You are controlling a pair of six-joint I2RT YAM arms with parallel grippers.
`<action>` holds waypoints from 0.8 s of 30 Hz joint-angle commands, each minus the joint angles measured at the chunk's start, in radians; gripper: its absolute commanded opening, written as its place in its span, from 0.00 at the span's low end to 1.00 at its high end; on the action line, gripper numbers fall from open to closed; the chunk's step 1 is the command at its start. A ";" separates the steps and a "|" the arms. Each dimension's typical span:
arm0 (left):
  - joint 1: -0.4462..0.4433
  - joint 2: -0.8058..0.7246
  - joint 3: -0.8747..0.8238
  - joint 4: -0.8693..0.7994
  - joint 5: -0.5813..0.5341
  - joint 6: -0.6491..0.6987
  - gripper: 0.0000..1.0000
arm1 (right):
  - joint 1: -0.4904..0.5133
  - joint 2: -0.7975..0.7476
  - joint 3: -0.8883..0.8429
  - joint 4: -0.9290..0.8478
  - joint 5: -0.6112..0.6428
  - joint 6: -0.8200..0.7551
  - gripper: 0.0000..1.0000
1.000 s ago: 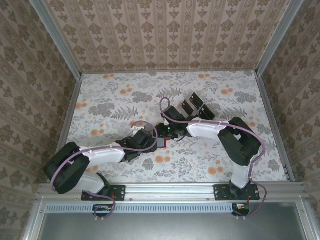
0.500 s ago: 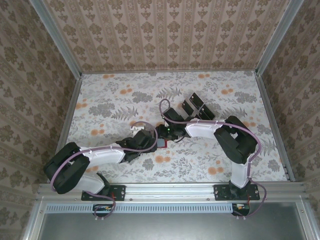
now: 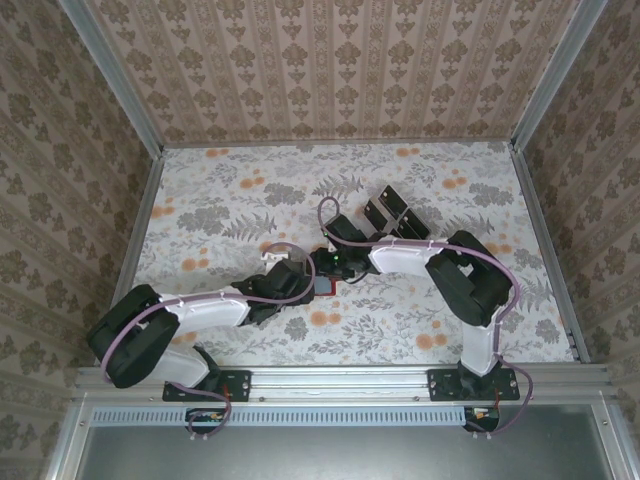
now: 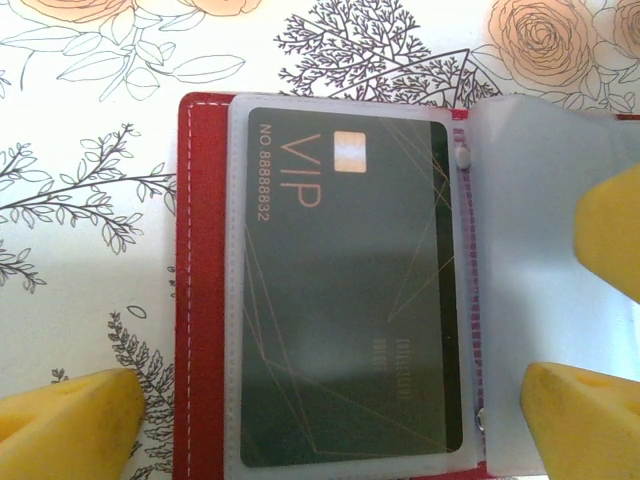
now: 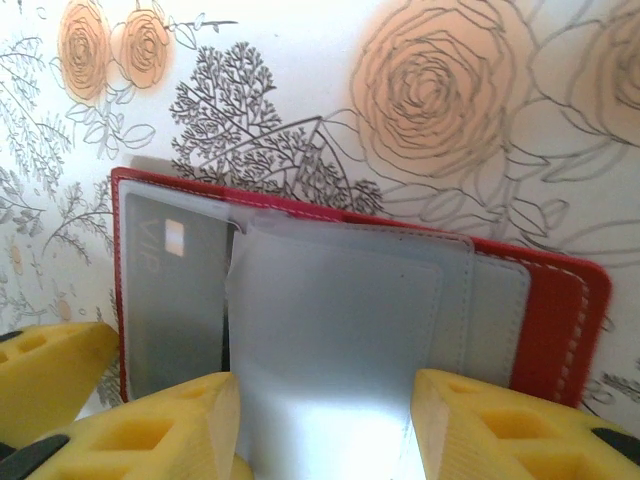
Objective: Put the credit cards into the card holder
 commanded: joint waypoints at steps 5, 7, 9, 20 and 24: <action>-0.001 -0.061 -0.030 -0.049 0.017 0.012 1.00 | 0.018 0.054 0.040 0.003 -0.043 0.031 0.51; -0.002 -0.067 -0.026 -0.051 0.018 0.016 1.00 | 0.019 0.062 0.047 0.005 -0.050 0.034 0.51; -0.001 -0.068 -0.021 -0.047 0.018 0.022 1.00 | 0.024 0.069 0.052 0.005 -0.054 0.037 0.51; -0.018 -0.132 -0.023 -0.005 0.004 0.039 1.00 | 0.028 0.074 0.058 0.008 -0.059 0.042 0.51; -0.024 -0.168 -0.023 -0.010 -0.008 0.045 1.00 | 0.028 0.069 0.058 0.010 -0.060 0.044 0.51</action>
